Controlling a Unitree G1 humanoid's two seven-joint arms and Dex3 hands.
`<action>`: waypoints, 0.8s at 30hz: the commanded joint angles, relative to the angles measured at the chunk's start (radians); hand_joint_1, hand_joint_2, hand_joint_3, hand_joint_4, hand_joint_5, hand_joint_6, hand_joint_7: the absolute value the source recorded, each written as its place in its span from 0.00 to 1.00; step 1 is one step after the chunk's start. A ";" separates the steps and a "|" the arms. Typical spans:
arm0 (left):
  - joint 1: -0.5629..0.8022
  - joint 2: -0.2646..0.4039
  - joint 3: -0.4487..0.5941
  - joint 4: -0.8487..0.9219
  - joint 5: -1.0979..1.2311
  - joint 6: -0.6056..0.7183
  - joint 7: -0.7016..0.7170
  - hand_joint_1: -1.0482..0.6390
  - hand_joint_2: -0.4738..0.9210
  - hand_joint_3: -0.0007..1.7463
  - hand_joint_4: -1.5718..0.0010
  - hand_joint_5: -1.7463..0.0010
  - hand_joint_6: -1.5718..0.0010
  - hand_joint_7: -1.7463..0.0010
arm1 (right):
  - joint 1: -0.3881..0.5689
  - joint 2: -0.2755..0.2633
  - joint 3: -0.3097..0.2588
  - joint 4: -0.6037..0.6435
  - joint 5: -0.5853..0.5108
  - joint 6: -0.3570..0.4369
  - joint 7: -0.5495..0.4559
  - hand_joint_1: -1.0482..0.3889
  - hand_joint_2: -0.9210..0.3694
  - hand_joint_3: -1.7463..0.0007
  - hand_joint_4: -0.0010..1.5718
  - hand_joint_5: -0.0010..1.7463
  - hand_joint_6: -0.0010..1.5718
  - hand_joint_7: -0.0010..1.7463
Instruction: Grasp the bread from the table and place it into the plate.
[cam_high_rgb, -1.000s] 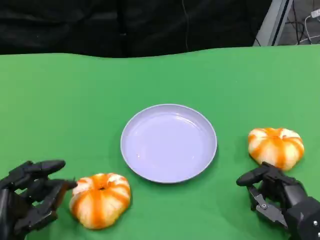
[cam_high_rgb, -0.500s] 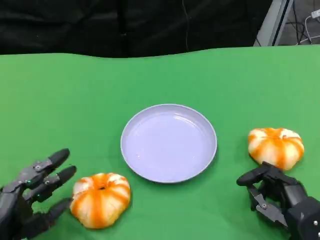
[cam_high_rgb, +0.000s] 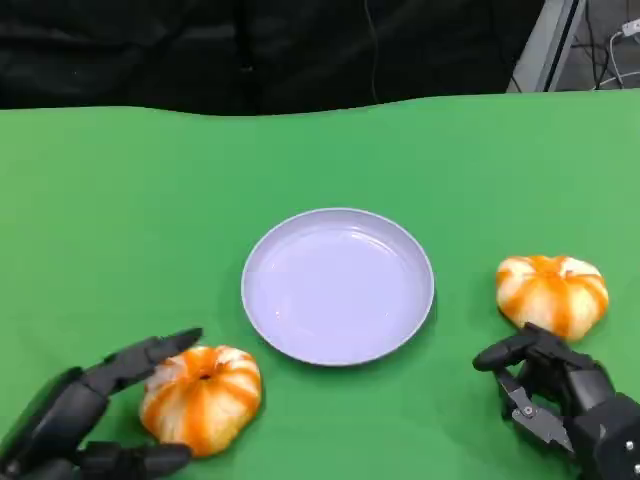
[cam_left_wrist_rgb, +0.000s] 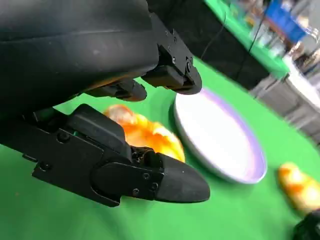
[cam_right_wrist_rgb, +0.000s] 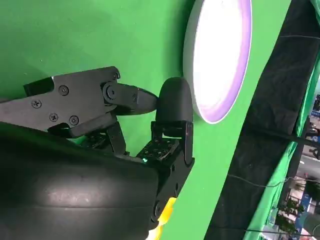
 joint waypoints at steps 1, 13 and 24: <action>-0.003 0.054 -0.058 -0.058 0.116 0.082 0.062 0.00 1.00 0.22 0.80 1.00 0.77 1.00 | 0.011 -0.013 -0.002 0.006 -0.004 0.019 -0.011 0.52 0.00 0.75 0.43 1.00 0.47 0.70; -0.042 0.097 -0.225 -0.227 0.280 0.408 0.037 0.00 1.00 0.28 0.85 1.00 0.80 1.00 | 0.006 -0.010 0.004 0.004 -0.012 0.027 -0.025 0.52 0.00 0.75 0.43 1.00 0.46 0.69; -0.051 0.115 -0.316 -0.249 0.320 0.519 0.096 0.22 0.99 0.20 0.72 0.97 0.73 0.99 | 0.011 -0.006 0.003 -0.004 -0.002 0.030 -0.020 0.53 0.00 0.76 0.43 1.00 0.47 0.68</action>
